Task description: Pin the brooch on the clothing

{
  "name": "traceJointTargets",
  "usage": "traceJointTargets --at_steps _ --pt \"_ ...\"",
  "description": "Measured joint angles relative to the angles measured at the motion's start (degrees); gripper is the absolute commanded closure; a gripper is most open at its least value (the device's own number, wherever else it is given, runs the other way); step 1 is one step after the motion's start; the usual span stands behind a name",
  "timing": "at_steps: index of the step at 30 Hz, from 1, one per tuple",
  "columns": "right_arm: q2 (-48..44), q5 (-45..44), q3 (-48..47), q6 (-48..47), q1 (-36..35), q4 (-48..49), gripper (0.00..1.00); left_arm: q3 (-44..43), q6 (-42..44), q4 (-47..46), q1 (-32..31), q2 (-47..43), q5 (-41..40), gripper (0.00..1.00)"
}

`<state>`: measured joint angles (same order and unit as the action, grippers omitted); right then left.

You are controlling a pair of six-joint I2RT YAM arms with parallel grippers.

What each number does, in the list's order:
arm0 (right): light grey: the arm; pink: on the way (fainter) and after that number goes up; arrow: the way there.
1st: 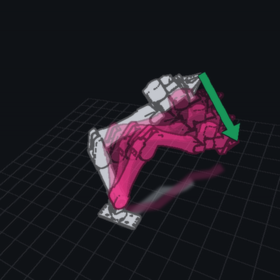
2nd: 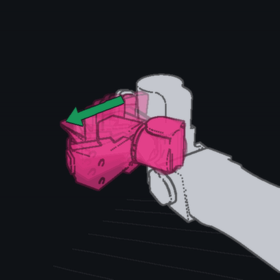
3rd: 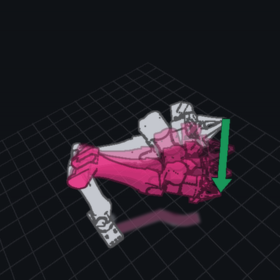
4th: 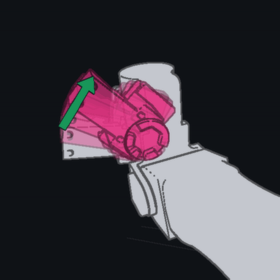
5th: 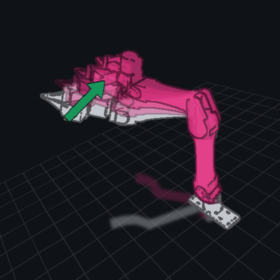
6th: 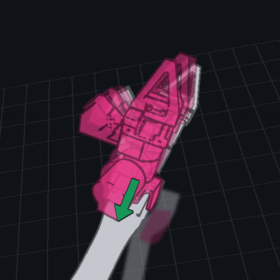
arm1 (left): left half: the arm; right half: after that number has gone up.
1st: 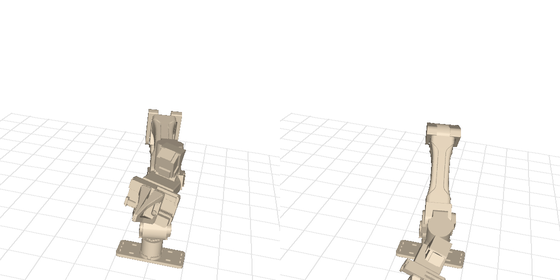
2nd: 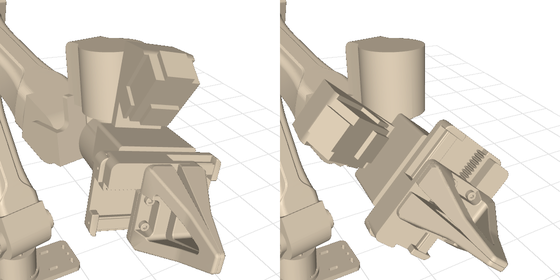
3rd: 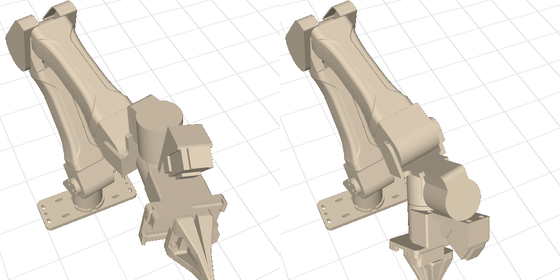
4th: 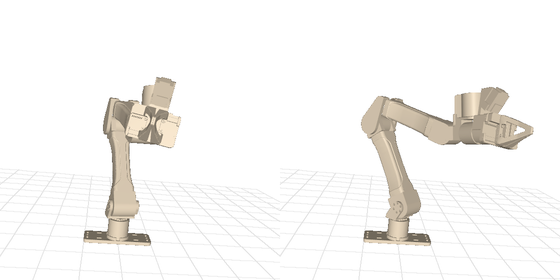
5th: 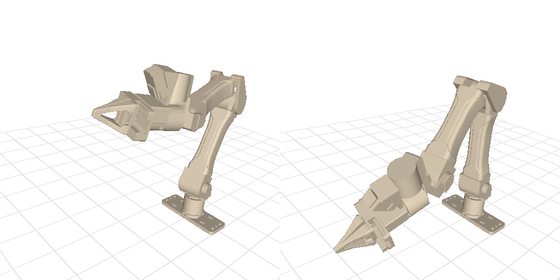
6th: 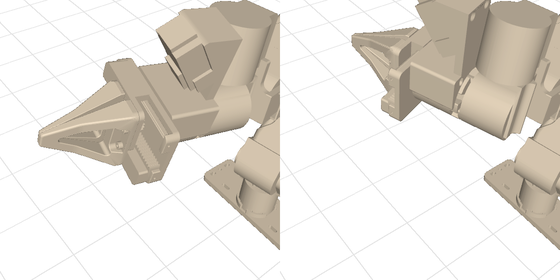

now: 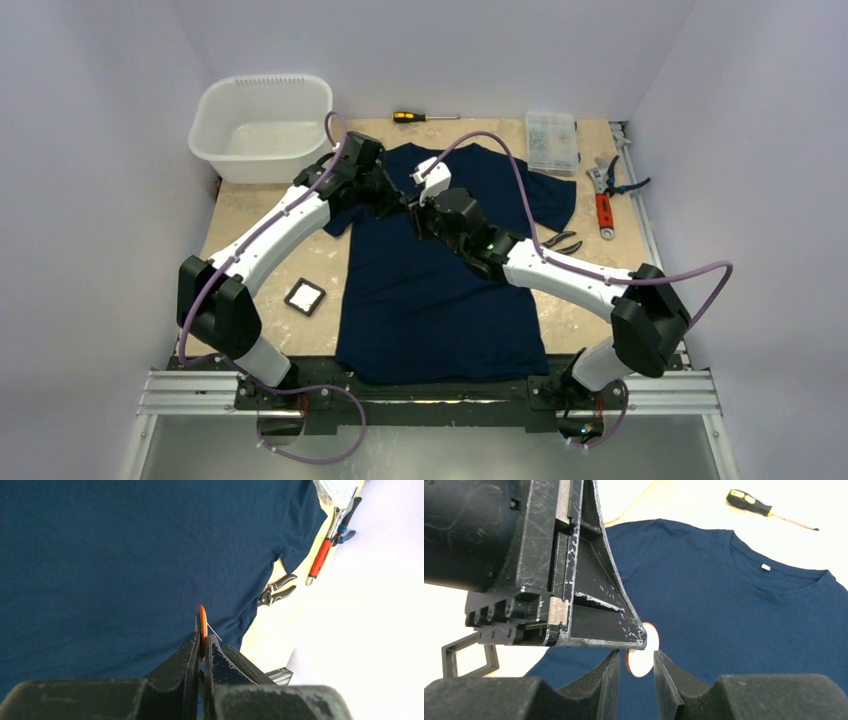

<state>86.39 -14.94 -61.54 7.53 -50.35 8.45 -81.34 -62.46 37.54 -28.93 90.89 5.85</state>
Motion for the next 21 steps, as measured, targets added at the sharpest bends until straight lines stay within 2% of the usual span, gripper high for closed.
traceJointTargets --at_steps 6,17,21 --pt "1.8 -1.1 -0.4 -0.6 -0.2 -0.2 0.68 0.0 -1.0 -0.5 0.0 0.2 1.0 1.0" --pt "2.5 -4.8 -0.4 -1.6 -0.7 0.2 0.82 -0.9 -1.9 -0.7 0.0 0.2 2.1 1.0" --pt "2.5 -6.1 -0.4 -2.0 -1.1 0.3 0.91 -0.9 -2.1 -0.6 0.0 0.2 2.1 1.0"
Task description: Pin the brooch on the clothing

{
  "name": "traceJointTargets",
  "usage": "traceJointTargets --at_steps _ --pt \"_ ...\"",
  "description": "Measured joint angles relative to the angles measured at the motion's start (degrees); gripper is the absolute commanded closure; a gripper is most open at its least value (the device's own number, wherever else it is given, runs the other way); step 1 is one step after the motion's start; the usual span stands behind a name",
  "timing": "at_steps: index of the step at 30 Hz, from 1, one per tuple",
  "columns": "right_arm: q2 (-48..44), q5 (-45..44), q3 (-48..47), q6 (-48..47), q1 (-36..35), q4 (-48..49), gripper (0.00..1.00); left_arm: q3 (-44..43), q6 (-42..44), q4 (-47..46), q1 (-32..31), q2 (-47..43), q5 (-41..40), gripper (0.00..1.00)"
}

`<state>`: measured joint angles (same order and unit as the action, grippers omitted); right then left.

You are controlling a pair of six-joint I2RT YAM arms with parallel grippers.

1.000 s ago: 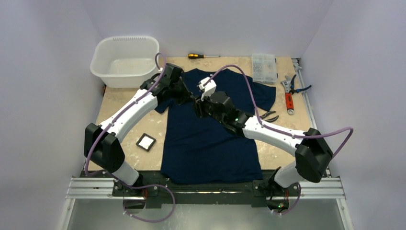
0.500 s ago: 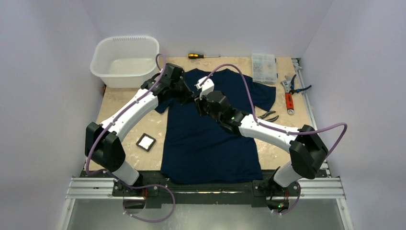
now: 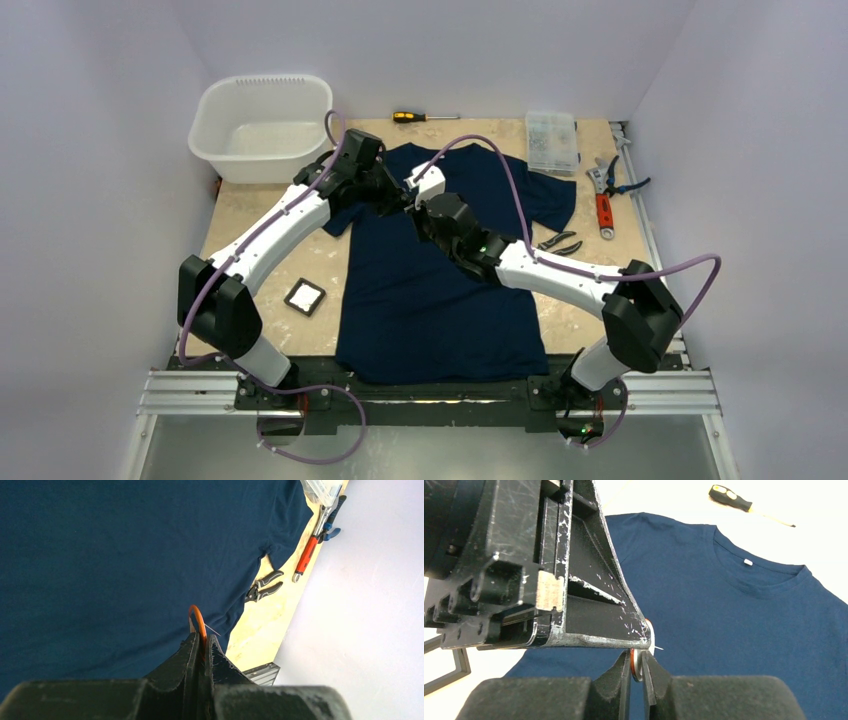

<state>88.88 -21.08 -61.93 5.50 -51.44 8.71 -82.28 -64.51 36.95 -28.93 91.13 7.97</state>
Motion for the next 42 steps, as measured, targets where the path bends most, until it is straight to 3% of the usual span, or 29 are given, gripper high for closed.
traceJointTargets --at_steps 6,19,25,34,38,42 --pt "0.0 -0.6 0.0 -0.6 -0.3 0.1 1.0 0.0 0.0 -0.1 0.0 0.0 0.0 1.0" --pt "0.4 -1.9 0.0 -0.2 -0.7 0.9 1.0 -0.7 0.4 0.6 0.0 0.1 -0.6 1.0" --pt "0.4 -2.3 0.0 1.1 -0.7 2.2 1.0 -1.9 1.7 1.4 0.0 0.1 -1.6 0.92" --pt "0.4 -2.6 0.0 3.5 -0.7 2.3 1.0 -2.6 2.2 2.1 0.0 0.1 -1.7 0.92" --pt "0.2 -3.2 0.0 4.4 -0.7 3.1 1.0 -3.9 2.7 3.1 0.0 0.0 -2.1 0.87" --pt "-0.1 -4.1 0.5 5.6 -0.5 1.5 1.0 -6.1 2.8 3.3 0.0 -0.1 -2.1 0.7"
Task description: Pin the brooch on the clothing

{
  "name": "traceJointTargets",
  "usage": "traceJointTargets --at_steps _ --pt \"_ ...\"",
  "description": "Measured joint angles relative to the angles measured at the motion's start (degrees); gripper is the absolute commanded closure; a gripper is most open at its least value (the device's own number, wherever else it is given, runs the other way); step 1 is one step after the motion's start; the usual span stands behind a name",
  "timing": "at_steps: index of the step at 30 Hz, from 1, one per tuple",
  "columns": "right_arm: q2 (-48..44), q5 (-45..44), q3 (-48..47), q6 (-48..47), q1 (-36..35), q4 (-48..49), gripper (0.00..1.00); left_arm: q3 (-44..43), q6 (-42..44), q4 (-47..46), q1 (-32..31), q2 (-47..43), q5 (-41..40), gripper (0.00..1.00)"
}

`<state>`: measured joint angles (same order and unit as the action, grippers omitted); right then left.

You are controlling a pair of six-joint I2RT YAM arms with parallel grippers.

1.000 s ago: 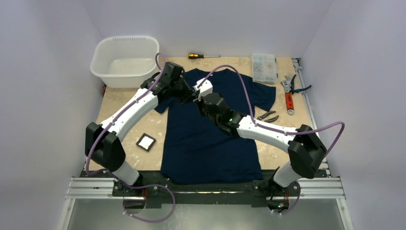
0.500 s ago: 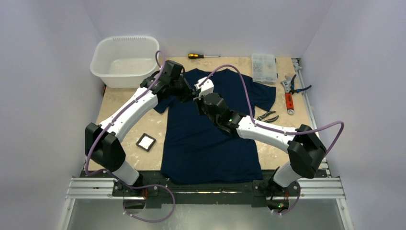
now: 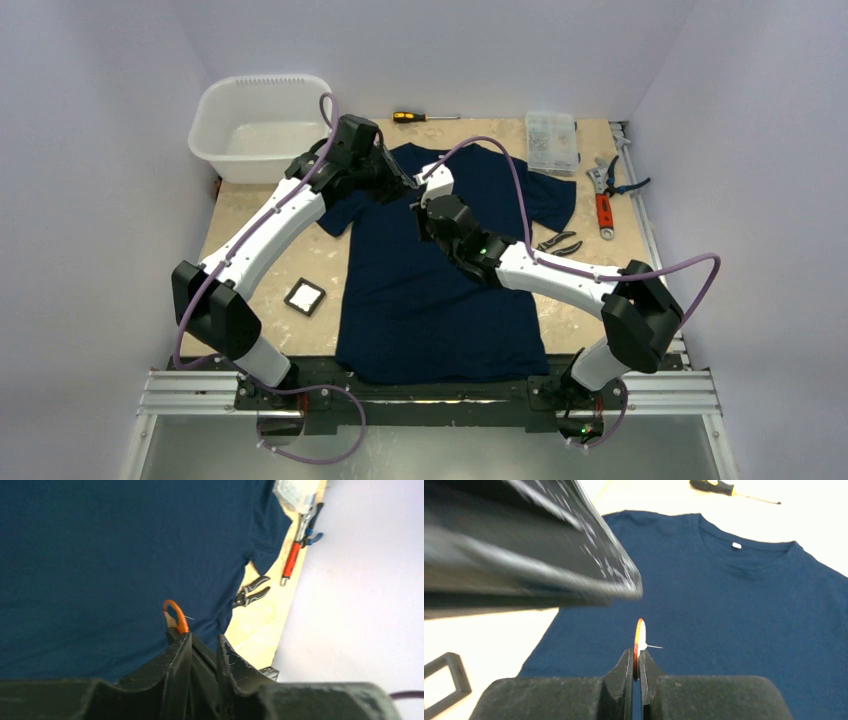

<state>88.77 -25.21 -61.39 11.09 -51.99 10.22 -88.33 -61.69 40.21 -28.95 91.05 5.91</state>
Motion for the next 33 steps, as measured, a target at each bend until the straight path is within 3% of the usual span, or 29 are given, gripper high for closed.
traceJointTargets --at_steps 4,14,19,22,27,33 --pt "0.0 -1.0 0.9 1.5 0.3 -2.7 1.0 -1.1 0.3 -0.3 0.0 -1.3 -0.1 0.6" --pt "-0.5 -0.5 1.1 6.4 0.3 -5.4 1.0 -0.9 4.2 -3.2 0.0 -5.3 -1.4 0.61" --pt "-3.9 1.8 1.1 11.6 0.6 -7.2 1.0 3.3 9.0 -5.3 0.7 -11.4 -4.5 0.59" --pt "-6.7 4.8 1.1 16.7 1.7 -8.3 1.0 7.1 11.9 -6.8 2.5 -17.0 -5.7 0.53" --pt "-10.1 13.9 0.1 28.8 7.5 -9.5 1.0 13.9 14.6 -11.5 7.9 -27.3 -3.8 0.54" --pt "-12.7 23.7 -1.1 39.6 12.0 -9.4 1.0 17.2 16.8 -16.6 11.2 -31.3 1.8 0.51"
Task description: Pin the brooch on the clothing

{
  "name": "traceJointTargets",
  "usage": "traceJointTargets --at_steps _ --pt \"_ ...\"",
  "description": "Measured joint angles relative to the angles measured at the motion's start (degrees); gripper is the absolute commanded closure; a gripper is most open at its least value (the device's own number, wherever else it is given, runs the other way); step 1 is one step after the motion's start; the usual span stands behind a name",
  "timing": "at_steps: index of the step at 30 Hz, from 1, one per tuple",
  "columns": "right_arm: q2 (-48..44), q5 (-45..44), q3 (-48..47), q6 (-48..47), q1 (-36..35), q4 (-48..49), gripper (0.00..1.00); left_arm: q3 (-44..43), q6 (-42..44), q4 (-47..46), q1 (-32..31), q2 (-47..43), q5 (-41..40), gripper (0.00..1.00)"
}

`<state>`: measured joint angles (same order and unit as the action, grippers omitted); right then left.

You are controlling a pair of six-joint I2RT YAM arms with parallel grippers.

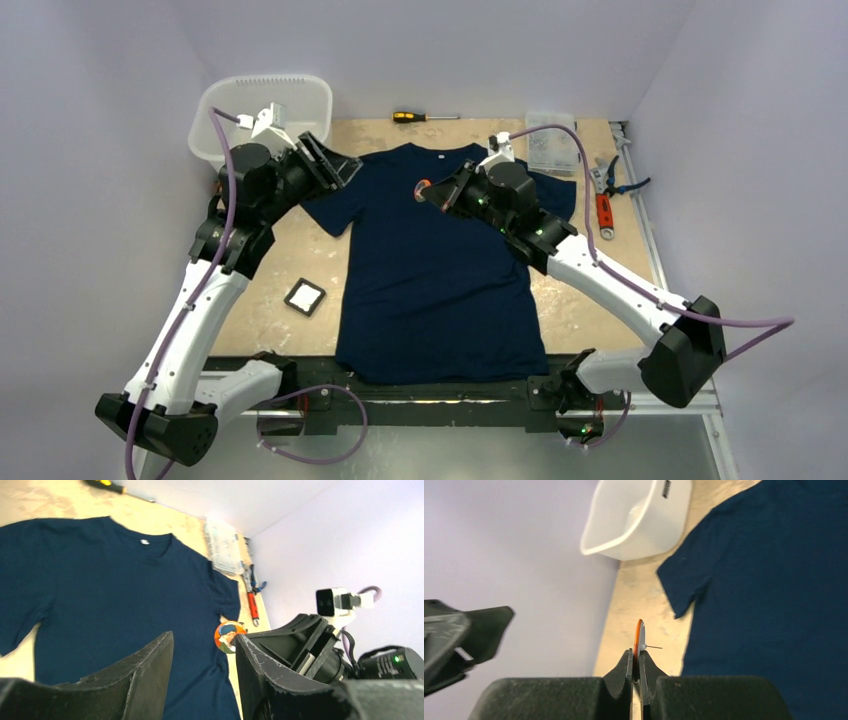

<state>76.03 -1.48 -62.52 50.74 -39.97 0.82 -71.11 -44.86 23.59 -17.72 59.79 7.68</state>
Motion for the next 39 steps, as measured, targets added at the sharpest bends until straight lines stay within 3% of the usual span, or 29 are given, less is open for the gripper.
traceJointTargets --at_steps 6,20,30,39 --pt "-3.0 6.7 -1.2 8.8 1.5 1.0 1.0 1.1 0.7 -6.1 0.1 -0.4 6.9 0.5" --pt "-4.3 15.0 -0.9 22.7 5.5 9.2 1.0 12.3 -14.2 -31.5 0.1 2.4 22.7 0.59" --pt "-1.1 19.6 -0.8 29.0 5.9 16.1 1.0 14.1 -21.1 -42.2 0.1 5.6 26.5 0.62" --pt "0.6 21.2 -0.8 31.7 5.9 18.5 1.0 14.8 -23.4 -44.6 0.1 6.4 27.1 0.67"
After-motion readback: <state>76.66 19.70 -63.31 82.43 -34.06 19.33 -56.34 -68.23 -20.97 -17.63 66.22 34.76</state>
